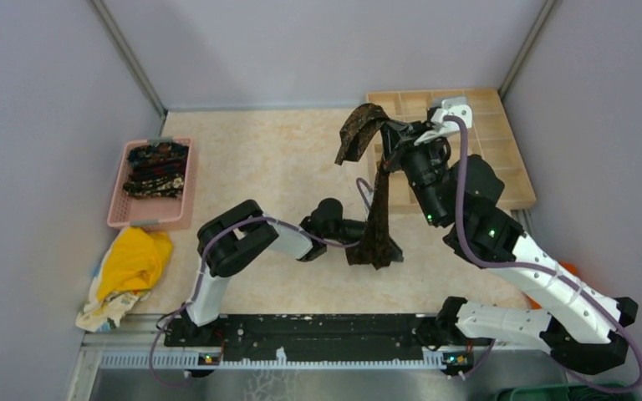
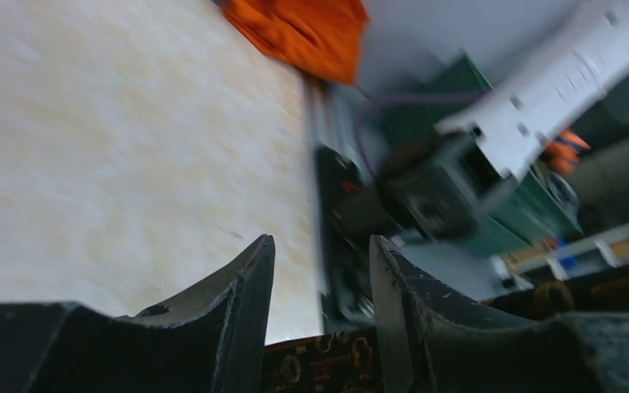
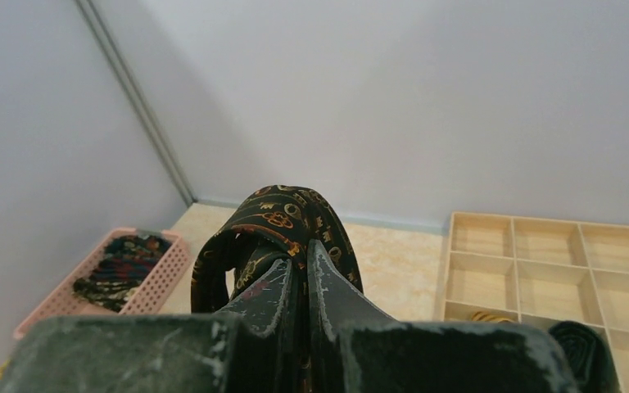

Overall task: Roll the ties
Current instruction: Flatten out the tie at the center of the board.

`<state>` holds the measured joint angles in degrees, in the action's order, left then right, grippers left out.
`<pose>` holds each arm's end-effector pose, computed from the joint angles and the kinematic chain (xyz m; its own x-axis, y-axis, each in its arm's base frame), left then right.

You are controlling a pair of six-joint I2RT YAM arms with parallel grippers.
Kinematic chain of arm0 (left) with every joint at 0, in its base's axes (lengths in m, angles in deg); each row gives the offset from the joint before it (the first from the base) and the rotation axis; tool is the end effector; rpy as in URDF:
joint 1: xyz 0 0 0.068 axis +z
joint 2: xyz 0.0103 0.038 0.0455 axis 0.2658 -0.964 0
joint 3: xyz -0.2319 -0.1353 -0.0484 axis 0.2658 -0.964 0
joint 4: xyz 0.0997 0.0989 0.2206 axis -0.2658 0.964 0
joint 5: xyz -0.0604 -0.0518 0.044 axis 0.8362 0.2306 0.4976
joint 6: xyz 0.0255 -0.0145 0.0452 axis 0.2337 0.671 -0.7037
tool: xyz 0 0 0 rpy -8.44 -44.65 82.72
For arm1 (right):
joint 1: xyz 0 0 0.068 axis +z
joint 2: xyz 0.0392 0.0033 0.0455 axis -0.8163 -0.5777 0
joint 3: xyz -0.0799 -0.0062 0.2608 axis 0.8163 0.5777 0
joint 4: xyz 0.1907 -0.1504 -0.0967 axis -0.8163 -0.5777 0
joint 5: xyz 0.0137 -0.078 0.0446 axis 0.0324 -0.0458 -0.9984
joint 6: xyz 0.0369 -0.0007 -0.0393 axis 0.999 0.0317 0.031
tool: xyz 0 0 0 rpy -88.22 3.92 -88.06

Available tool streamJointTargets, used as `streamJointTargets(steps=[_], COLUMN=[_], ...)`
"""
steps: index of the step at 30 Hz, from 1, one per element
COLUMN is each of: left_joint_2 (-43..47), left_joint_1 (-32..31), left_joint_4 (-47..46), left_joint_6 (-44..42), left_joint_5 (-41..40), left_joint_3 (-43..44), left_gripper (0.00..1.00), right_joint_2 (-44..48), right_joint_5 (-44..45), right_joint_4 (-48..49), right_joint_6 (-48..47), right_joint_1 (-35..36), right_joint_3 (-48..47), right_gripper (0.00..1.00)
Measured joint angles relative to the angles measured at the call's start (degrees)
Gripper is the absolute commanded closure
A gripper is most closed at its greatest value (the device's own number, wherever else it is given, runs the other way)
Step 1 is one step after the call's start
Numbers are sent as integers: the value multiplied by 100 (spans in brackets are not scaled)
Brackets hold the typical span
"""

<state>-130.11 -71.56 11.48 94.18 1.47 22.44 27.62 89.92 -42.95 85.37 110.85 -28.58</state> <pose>0.2193 -0.3654 0.1609 -0.6389 0.0306 -0.7687 0.7670 -0.0517 -0.6396 0.1121 0.1319 0.4947 0.1442 0.2664 -0.9530 -0.4038 0.8951 0.1891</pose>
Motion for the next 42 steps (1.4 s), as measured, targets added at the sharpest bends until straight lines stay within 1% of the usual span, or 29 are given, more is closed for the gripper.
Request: streamJointTargets(steps=[2,4,5,6,8,11,13,16,18,22,24,28,32,35,37,39,42], left_joint_2=[-26,-46,-59,-68,-68,44,197,393,450,610,769,1167,1340,1349,1349,1349,1349], left_joint_1=[-66,-109,-133,-144,-173,-216,-238,-264,-267,-267,-267,-273,-278,-278,-280,-293,-306], left_joint_4=[-538,-1095,-1508,-1786,-2173,-2463,-2586,-2684,-2684,-2684,-2686,-2695,-2699,-2699,-2699,-2702,-2699], left_joint_6=[470,909,1235,1513,2050,2389,2485,2581,2610,2632,2645,2645,2640,2621,2603,2588,2573], left_joint_5=[728,1263,1554,1790,2205,2527,2643,2765,2798,2852,2914,3088,3204,3248,3268,3265,3265], left_joint_3=[-358,-745,-1025,-1257,-1679,-2243,-2575,-2846,-2892,-2929,-2944,-2977,-3023,-3150,-3235,-3300,-3386], left_gripper=[50,50,52,53,53,54,56,58,58,59,58,58,58,59,60,61,62], right_joint_2=[-94,-175,-210,-262,-378,-629,-776,-981,-1161,-1578,-1875,-2778,-3818,-4406,-4583,-4666,-4725], right_joint_5=[262,566,713,940,1357,2059,2507,2983,3106,3189,3182,3174,3095,2817,2634,2402,1906], right_joint_4=[-68,-101,-116,-138,-249,-623,-1025,-1912,-2686,-4100,-4741,-5978,-7108,-7569,-7672,-7643,-7355], right_joint_6=[-48,-76,-83,-92,-94,-9,229,785,1307,2297,2739,3606,4354,4572,4568,4446,4054], right_joint_1=[0,2,0,2,0,-2,-20,-179,-466,-1023,-1189,-1366,-1412,-1453,-1491,-1523,-1550], right_joint_3=[-46,-59,-59,-59,-63,-92,-103,-127,-188,-216,-236,-422,-658,-656,-638,-562,-378], right_gripper=[100,100,100,100,100,100,100,100,100,100,100,100,100,100,100,100,100])
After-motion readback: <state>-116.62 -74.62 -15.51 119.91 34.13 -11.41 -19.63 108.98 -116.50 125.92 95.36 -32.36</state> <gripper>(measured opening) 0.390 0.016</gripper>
